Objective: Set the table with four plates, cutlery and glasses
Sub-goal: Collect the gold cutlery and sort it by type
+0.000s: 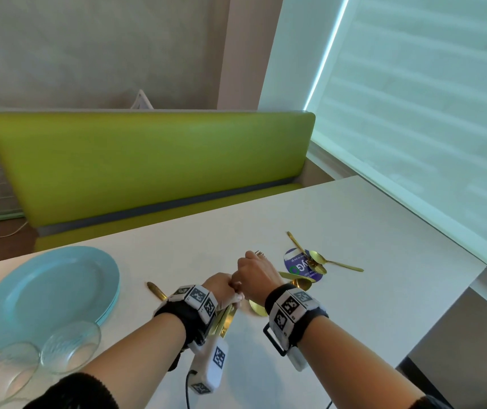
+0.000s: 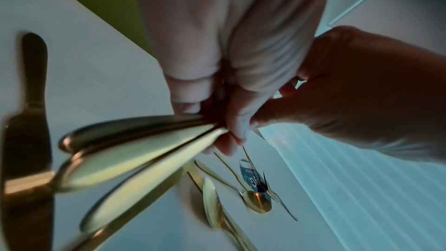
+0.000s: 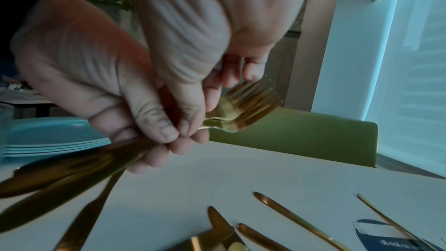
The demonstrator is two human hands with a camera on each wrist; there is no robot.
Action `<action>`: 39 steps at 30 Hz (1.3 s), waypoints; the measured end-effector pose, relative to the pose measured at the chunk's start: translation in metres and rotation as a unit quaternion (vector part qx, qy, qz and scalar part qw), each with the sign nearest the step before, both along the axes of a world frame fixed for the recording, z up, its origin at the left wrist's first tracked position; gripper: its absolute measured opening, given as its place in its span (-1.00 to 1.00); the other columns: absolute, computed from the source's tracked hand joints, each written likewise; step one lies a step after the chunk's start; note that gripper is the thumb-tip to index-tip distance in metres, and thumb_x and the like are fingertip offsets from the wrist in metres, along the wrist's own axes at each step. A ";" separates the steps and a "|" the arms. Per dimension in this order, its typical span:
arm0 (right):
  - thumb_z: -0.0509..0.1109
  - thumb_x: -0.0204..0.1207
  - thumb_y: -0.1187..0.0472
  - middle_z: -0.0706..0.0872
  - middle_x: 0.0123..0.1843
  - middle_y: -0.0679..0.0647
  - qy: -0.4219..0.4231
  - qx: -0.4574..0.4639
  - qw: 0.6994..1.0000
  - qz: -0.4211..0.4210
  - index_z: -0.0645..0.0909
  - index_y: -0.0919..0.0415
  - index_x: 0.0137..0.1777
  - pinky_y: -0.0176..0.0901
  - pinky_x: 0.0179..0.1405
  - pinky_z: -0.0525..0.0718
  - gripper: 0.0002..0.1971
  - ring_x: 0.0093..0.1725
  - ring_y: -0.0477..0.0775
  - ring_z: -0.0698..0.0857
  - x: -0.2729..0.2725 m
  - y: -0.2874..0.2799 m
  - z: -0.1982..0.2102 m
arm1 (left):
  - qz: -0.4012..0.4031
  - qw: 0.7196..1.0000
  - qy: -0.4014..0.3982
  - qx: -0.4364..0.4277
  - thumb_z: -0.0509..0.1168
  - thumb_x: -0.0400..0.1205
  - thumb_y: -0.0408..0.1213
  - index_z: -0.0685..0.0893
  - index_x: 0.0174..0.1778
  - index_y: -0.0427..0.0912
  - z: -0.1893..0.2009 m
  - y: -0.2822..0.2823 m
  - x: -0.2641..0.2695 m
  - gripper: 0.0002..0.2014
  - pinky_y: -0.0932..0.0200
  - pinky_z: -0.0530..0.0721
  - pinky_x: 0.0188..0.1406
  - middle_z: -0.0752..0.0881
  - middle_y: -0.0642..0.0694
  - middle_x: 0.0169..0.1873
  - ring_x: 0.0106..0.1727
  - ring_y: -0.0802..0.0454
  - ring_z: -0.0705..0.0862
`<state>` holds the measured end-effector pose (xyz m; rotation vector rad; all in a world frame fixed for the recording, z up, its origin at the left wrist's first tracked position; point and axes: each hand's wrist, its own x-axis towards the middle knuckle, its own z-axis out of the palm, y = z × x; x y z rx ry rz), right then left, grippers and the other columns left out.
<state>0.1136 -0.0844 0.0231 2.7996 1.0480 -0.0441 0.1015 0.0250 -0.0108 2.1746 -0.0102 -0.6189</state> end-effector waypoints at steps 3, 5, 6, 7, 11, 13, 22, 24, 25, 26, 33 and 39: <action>0.74 -0.11 0.05 0.59 -0.58 -0.14 -0.005 0.014 1.000 0.000 0.76 -0.12 -0.56 -0.37 -0.51 0.55 -0.81 -0.45 -0.03 0.63 0.024 -0.010 -0.016 | 0.047 0.998 0.013 -0.030 0.28 0.55 -0.39 0.59 -0.33 -0.12 -0.003 -0.005 0.015 -0.85 0.37 0.57 -0.31 0.71 0.01 -0.41 -0.28 0.07 0.69; 0.75 -0.26 -0.03 0.55 -0.64 -0.19 0.002 0.034 0.999 0.003 0.71 -0.15 -0.64 -0.44 -0.56 0.57 -0.74 -0.50 -0.11 0.59 0.043 -0.018 -0.027 | 0.065 0.997 0.019 -0.037 0.30 0.54 -0.39 0.60 -0.36 -0.11 -0.004 -0.009 0.027 -0.83 0.40 0.55 -0.38 0.72 0.00 -0.42 -0.36 0.13 0.67; 0.76 -0.29 -0.03 0.54 -0.65 -0.20 0.006 0.041 0.999 0.005 0.70 -0.15 -0.65 -0.46 -0.56 0.56 -0.73 -0.51 -0.12 0.60 0.050 -0.020 -0.027 | 0.068 0.997 0.020 -0.033 0.31 0.53 -0.39 0.61 -0.38 -0.11 -0.005 -0.013 0.033 -0.83 0.42 0.53 -0.41 0.72 0.00 -0.42 -0.39 0.16 0.66; 0.76 -0.32 -0.02 0.54 -0.65 -0.20 0.010 0.052 0.999 0.006 0.70 -0.15 -0.65 -0.47 -0.56 0.55 -0.71 -0.50 -0.13 0.60 0.057 -0.023 -0.029 | 0.070 0.997 0.018 -0.027 0.32 0.51 -0.39 0.61 -0.40 -0.11 -0.006 -0.017 0.040 -0.82 0.44 0.50 -0.45 0.72 0.01 -0.43 -0.43 0.20 0.65; 0.76 -0.27 0.14 0.58 -0.64 -0.20 0.045 0.126 0.991 -0.013 0.72 -0.14 -0.61 -0.43 -0.56 0.51 -0.71 -0.50 -0.10 0.64 0.082 -0.044 -0.038 | 0.089 0.995 0.033 -0.026 0.31 0.49 -0.38 0.61 -0.43 -0.11 -0.013 -0.036 0.066 -0.82 0.39 0.51 -0.47 0.70 0.03 -0.47 -0.48 0.20 0.63; 0.71 -0.06 0.25 0.66 -0.57 -0.15 0.042 0.154 0.987 0.006 0.78 -0.09 -0.49 -0.30 -0.50 0.58 -0.77 -0.42 0.00 0.69 0.091 -0.057 -0.041 | 0.087 0.995 0.042 -0.025 0.31 0.50 -0.34 0.63 -0.38 -0.09 -0.017 -0.046 0.077 -0.85 0.28 0.62 -0.27 0.72 0.05 -0.43 -0.34 0.13 0.67; 0.37 0.55 0.17 0.75 0.12 0.05 0.161 0.135 0.957 -0.199 0.74 0.05 0.10 -0.15 0.13 0.63 -0.81 0.14 0.03 0.68 0.143 -0.122 -0.047 | 0.196 0.974 0.077 -0.085 0.28 0.59 -0.42 0.56 -0.27 -0.09 -0.030 -0.080 0.118 -0.83 0.44 0.55 -0.48 0.70 -0.04 -0.38 -0.39 0.17 0.66; 0.34 0.55 0.21 0.76 0.13 0.05 0.166 0.141 0.940 -0.264 0.74 0.05 0.08 -0.13 0.13 0.68 -0.80 0.12 0.06 0.71 0.154 -0.142 -0.050 | 0.214 0.969 0.084 -0.095 0.25 0.63 -0.38 0.57 -0.28 -0.12 -0.033 -0.086 0.126 -0.83 0.38 0.64 -0.37 0.70 -0.05 -0.34 -0.36 0.14 0.68; 0.30 0.55 0.24 0.76 0.14 0.06 0.163 0.138 0.933 -0.290 0.74 0.06 0.09 -0.11 0.13 0.70 -0.78 0.12 0.08 0.72 0.158 -0.152 -0.051 | 0.223 0.966 0.089 -0.102 0.24 0.64 -0.36 0.58 -0.27 -0.14 -0.036 -0.088 0.130 -0.84 0.28 0.68 -0.24 0.71 -0.05 -0.33 -0.33 0.10 0.68; 0.27 0.56 0.26 0.75 0.15 0.07 0.160 0.126 0.928 -0.311 0.73 0.07 0.12 -0.10 0.12 0.71 -0.75 0.12 0.09 0.73 0.162 -0.163 -0.052 | 0.231 0.962 0.094 -0.110 0.23 0.65 -0.35 0.58 -0.25 -0.16 -0.037 -0.091 0.133 -0.84 0.19 0.72 -0.16 0.71 -0.06 -0.32 -0.32 0.08 0.69; 0.22 0.61 0.24 0.73 0.20 0.13 0.141 -0.015 0.890 -0.434 0.66 0.16 0.20 -0.09 0.12 0.70 -0.74 0.18 0.15 0.72 0.179 -0.231 -0.071 | 0.252 0.950 0.122 -0.139 0.18 0.69 -0.31 0.57 -0.26 -0.20 -0.042 -0.108 0.149 -0.79 -0.04 0.74 0.00 0.69 -0.10 -0.30 -0.30 0.02 0.68; 0.16 0.59 0.34 0.68 0.26 0.14 0.152 -0.076 0.876 -0.452 0.61 0.17 0.28 -0.07 0.12 0.67 -0.67 0.24 0.17 0.69 0.179 -0.256 -0.093 | 0.257 0.945 0.129 -0.152 0.15 0.70 -0.35 0.55 -0.22 -0.19 -0.043 -0.120 0.158 -0.82 0.06 0.69 -0.14 0.66 -0.10 -0.33 -0.33 0.00 0.66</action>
